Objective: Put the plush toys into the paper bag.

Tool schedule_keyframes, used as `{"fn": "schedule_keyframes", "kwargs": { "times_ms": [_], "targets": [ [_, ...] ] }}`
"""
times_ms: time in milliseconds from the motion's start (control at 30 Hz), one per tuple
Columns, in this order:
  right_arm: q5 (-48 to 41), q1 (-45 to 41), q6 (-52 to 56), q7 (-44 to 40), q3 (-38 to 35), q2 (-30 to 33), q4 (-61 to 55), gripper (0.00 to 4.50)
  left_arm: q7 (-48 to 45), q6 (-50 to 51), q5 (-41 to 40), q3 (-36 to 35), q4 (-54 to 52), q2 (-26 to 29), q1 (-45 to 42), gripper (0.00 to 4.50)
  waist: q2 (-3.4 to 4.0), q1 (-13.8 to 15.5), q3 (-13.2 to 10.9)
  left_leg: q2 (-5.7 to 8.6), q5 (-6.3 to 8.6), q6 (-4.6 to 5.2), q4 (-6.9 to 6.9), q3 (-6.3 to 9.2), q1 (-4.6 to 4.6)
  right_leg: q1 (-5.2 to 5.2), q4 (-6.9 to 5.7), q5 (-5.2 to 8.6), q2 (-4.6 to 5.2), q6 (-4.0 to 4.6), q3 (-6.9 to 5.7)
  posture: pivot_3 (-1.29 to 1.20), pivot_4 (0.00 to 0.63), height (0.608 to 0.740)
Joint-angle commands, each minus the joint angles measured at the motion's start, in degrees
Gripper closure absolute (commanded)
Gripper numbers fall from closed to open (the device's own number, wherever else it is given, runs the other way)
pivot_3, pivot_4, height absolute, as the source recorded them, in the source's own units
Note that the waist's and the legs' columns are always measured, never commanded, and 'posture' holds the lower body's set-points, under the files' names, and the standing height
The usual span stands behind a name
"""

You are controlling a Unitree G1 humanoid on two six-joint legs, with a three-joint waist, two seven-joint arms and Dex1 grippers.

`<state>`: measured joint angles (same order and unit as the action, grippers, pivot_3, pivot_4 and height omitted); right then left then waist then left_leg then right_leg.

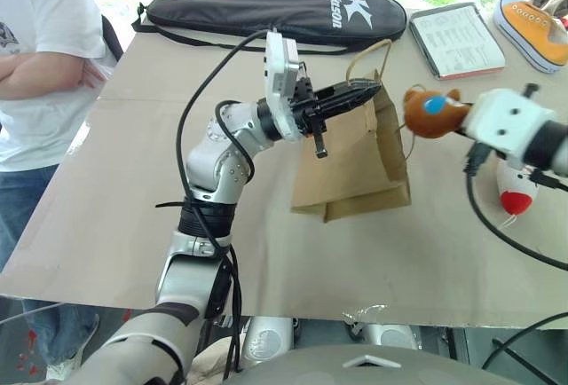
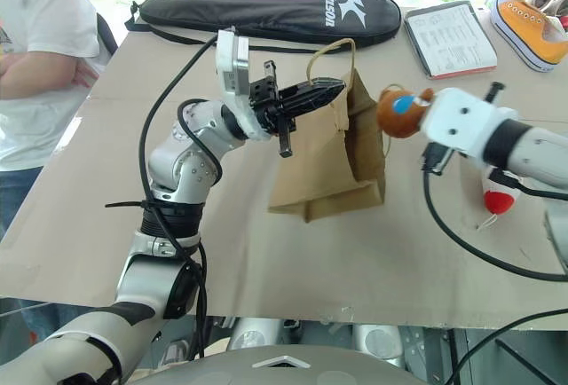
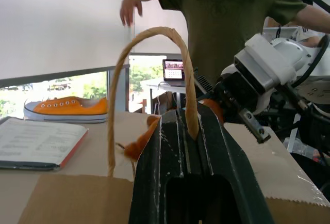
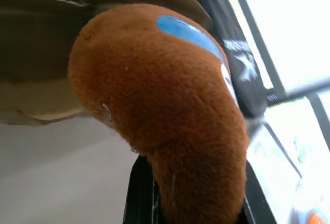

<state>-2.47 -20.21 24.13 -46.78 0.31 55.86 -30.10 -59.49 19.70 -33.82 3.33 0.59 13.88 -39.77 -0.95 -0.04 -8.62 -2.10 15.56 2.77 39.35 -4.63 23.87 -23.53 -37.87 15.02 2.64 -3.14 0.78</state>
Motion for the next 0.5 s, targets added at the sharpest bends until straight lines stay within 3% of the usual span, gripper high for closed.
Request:
{"fn": "schedule_keyframes", "kwargs": {
  "times_ms": [33,167,300,500],
  "targets": [
    [3.26,-2.32,-7.54,-2.26,2.6,1.58,2.45,4.47,0.96,-0.29,-0.36,-0.26,-2.98,-0.29,0.03,4.5,0.0,0.1,0.0,0.0,0.0,0.0,0.0,0.0,0.0,0.0,0.0,0.0,0.0,0.0,0.0,0.0,0.15,0.74],
    [1.03,-5.93,-7.99,-4.11,2.53,-0.16,4.25,4.47,2.36,-0.4,0.29,0.19,-4.37,-0.15,1.36,4.5,0.01,0.02,0.0,-0.01,0.0,0.0,0.0,-0.02,-0.01,0.0,-0.02,0.0,0.0,0.0,0.01,0.0,0.15,0.74],
    [-1.21,-3.74,-5.91,-6.28,-3.72,3.13,3.75,4.47,4.6,0.33,0.08,-0.23,-6.11,-0.15,3.0,4.5,0.01,0.33,0.0,-0.03,0.0,0.0,0.0,0.0,-0.03,0.0,-0.05,0.0,0.01,0.0,0.0,0.0,0.15,0.74],
    [-4.58,-2.61,-0.14,-4.94,-9.83,3.08,1.58,4.47,4.81,0.46,-0.01,-0.11,-6.34,0.16,3.5,4.5,0.01,0.63,0.0,-0.03,0.0,0.0,0.01,-0.03,-0.03,0.0,-0.07,-0.01,0.03,0.0,0.02,0.0,0.15,0.74]
  ]
}}
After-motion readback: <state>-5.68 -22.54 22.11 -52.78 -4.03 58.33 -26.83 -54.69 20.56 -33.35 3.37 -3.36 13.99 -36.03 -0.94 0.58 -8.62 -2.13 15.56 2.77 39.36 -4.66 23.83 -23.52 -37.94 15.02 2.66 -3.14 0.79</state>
